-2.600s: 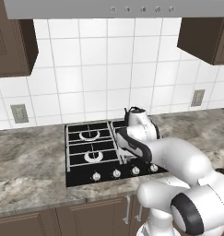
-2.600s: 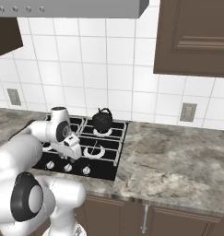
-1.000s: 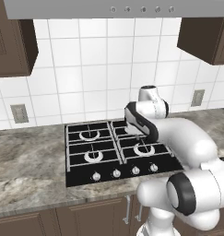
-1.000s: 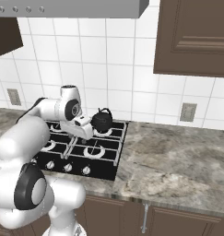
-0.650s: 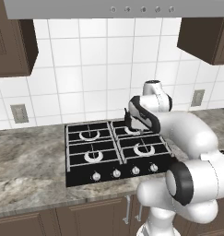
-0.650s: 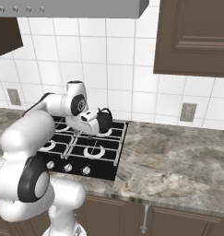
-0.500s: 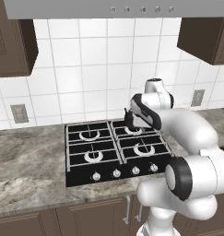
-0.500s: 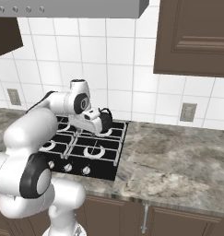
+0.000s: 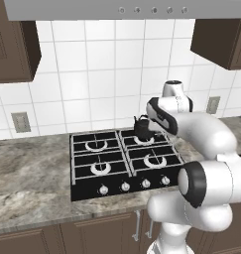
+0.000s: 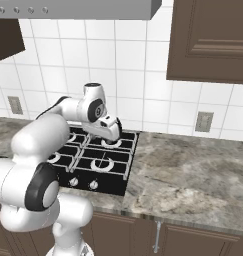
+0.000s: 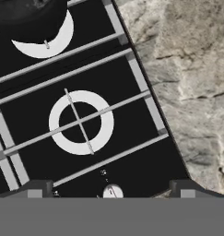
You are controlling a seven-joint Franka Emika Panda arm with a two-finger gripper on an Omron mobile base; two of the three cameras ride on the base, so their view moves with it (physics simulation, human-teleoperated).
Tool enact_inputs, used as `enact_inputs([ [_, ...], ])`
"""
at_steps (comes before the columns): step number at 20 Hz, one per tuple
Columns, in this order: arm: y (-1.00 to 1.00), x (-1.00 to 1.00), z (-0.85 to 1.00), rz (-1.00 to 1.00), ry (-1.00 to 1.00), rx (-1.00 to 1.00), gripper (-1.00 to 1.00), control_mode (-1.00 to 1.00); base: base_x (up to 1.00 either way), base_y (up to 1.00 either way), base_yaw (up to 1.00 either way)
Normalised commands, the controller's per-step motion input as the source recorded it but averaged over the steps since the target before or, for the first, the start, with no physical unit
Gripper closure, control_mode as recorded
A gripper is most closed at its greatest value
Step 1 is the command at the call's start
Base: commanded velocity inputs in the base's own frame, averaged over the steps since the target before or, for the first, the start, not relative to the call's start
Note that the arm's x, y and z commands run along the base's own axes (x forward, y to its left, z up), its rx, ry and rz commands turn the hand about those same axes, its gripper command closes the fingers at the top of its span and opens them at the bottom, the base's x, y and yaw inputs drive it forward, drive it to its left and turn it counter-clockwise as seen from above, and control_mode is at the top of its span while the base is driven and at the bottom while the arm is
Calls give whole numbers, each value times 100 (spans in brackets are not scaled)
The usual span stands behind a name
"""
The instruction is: The kettle is done boiling. Turn off the stove, then wait for 300 timesteps before moving the kettle to the dining table.
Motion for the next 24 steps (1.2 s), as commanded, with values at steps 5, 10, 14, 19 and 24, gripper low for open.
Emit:
enact_inputs([
  [5,-16,15,0,3,-17,0,-100,-100,0,0,0],
  [10,-9,16,0,3,-11,0,-100,-100,0,0,0],
  [14,-4,31,0,6,-6,2,-100,-100,0,0,0],
  [19,-2,36,3,8,-4,3,-100,-100,0,0,0],
  [24,-5,30,5,10,-3,3,-100,-100,0,0,0],
])
